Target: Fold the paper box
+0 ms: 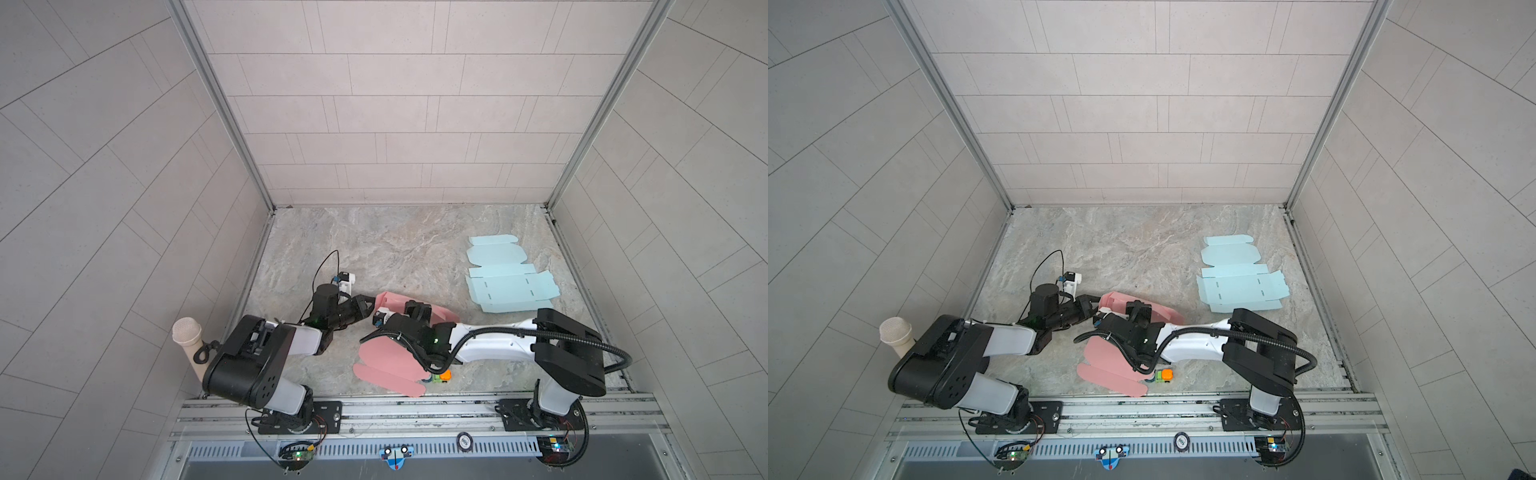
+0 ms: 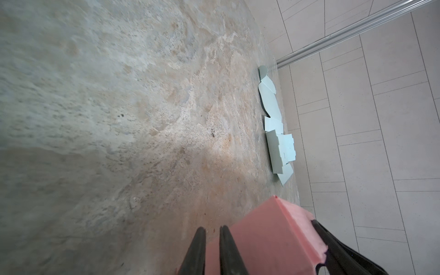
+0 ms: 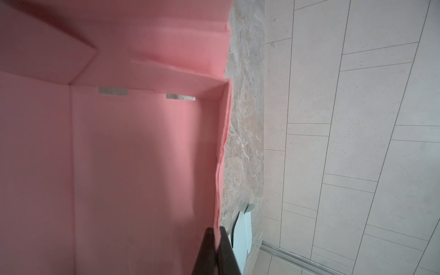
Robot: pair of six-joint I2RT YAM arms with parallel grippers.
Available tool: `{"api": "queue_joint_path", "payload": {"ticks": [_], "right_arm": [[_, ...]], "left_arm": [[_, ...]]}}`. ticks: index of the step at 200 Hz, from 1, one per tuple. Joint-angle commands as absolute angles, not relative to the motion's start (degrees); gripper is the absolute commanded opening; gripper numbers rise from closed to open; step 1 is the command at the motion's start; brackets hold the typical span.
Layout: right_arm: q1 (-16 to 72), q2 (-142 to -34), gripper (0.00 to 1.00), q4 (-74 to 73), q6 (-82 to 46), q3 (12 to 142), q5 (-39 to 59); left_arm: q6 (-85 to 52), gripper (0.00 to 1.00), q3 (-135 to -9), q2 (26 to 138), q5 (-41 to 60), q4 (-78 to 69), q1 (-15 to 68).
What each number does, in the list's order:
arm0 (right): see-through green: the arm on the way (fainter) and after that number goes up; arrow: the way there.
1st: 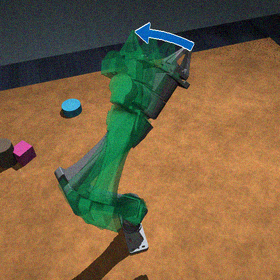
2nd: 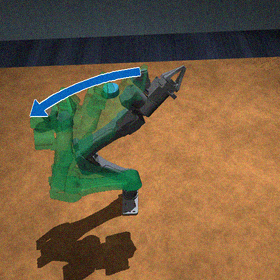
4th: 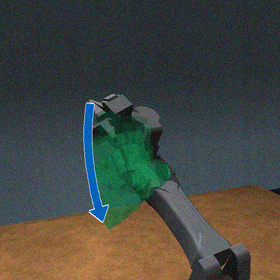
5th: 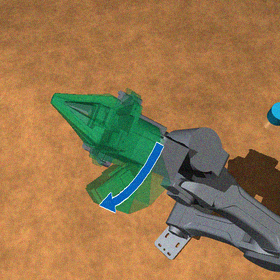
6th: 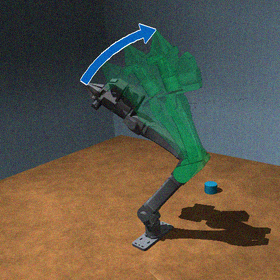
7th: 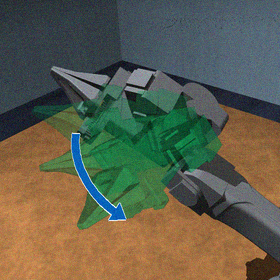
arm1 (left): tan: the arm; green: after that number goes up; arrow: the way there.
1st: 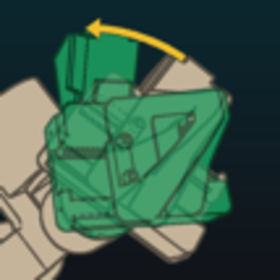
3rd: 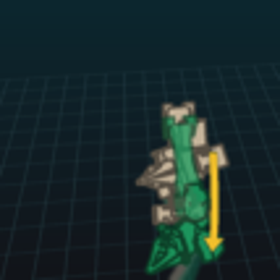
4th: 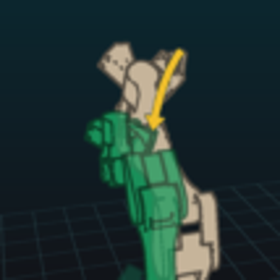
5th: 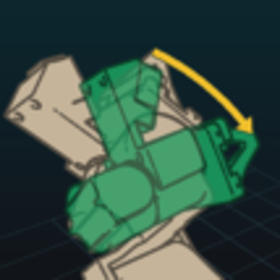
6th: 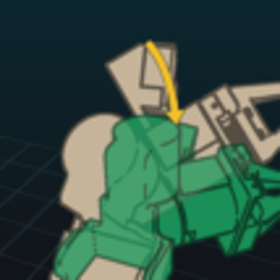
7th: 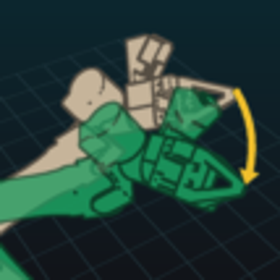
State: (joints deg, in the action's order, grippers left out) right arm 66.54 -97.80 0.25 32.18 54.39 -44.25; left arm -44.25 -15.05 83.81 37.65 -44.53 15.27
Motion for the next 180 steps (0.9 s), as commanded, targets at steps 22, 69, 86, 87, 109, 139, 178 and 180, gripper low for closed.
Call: {"api": "queue_joint_path", "payload": {"ticks": [22, 69, 86, 87, 109, 139, 178, 180], "right_arm": [[67.8, -93.8, 0.00, -3.8, 34.8, 52.3, -45.9], [69.4, -93.4, 0.00, -6.5, 37.9, 50.5, -47.8], [69.6, -94.1, 0.00, -7.1, 38.6, 50.4, -48.6], [69.6, -94.1, 0.00, -7.1, 38.6, 50.3, -48.7], [69.9, -94.2, 0.00, -8.1, 39.1, 50.1, -49.0], [70.0, -93.7, 0.00, -8.9, 39.5, 49.6, -49.0], [70.7, -94.8, 0.00, -9.1, 39.7, 49.4, -49.3], [70.8, -94.8, 0.00, -9.1, 39.7, 49.4, -49.3]], "left_arm": [[-43.4, 0.24, -10.4, 78.4, 34.5, -48.9, 17.1], [-41.2, 0.32, -7.2, 73.3, 32.5, -48.7, 18.4], [-40.0, 0.34, -6.3, 71.0, 30.7, -47.4, 19.8], [-39.8, 0.34, -6.2, 70.8, 30.6, -47.4, 20.0], [-38.3, 0.38, -4.7, 67.4, 27.5, -45.3, 22.8], [-36.8, 0.43, -2.7, 62.1, 22.5, -42.8, 25.9], [-34.3, 0.48, -2.5, 58.9, 20.7, -39.8, 27.0], [-34.3, 0.48, -2.4, 59.0, 20.6, -39.8, 27.0]]}}
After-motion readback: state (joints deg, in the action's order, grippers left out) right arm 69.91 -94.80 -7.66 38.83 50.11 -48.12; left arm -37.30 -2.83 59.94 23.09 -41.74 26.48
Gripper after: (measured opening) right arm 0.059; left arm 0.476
